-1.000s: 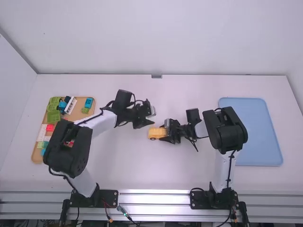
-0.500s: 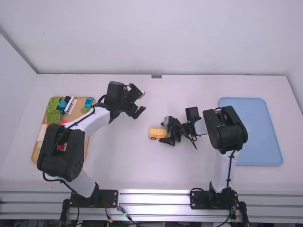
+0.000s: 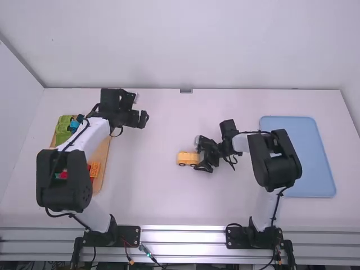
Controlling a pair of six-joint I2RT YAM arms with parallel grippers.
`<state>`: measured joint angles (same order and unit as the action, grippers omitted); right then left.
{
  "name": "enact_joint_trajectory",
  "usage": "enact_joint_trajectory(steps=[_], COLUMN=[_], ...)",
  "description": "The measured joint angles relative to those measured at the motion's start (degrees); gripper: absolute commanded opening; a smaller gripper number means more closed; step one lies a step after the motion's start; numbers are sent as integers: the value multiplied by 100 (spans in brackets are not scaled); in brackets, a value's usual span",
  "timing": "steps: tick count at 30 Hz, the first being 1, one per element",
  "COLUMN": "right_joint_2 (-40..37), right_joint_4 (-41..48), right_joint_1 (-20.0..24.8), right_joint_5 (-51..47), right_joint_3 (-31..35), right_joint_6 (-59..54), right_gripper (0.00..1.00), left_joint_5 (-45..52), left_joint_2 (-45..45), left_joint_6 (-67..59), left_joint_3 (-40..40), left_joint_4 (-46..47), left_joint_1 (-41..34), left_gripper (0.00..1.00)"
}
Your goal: Assemble lego blocks to make yellow taxi
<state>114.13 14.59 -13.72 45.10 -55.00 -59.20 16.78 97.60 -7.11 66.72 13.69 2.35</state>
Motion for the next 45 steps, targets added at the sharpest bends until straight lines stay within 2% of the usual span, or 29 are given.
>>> enact_joint_trajectory(steps=[5,12,18,21,24,31,36,37,45], right_joint_2=[-533,-1283,-1641,-1663,-1663,-1665,-1665,-1663,-1665], right_joint_4=[656,798,463,74,-315,-640,-824,-848,-841], right_joint_1=[0,7,4,-46,-125,-223,-219,-219,-219], right_joint_5=[-699,-1137,-1220,-1283,-1467,-1762,-1825,-1827,-1832], right_joint_3=[-155,-214,-214,-216,-216,-216,-216,-216,-216], right_joint_6=[-44,-59,-50,92,380,793,1056,1110,1231], right_gripper=[99,99,99,99,99,99,99,99,99], left_joint_5=[-15,-483,-1239,-1567,-1860,-2354,-2326,-2304,-1917], left_joint_2=[0,0,-2,0,0,-2,-2,-2,-2], left_joint_6=[118,448,476,68,-334,-1082,-1379,-1373,-1381], left_joint_3=[232,310,315,315,302,-208,-586,-645,-715], left_joint_4=[590,1285,2498,3178,3458,3213,3141,3106,2907], left_joint_1=[348,881,1248,1274,1274,1274,1307,1327,1733], left_gripper=[99,99,99,99,99,98,94,90,84])
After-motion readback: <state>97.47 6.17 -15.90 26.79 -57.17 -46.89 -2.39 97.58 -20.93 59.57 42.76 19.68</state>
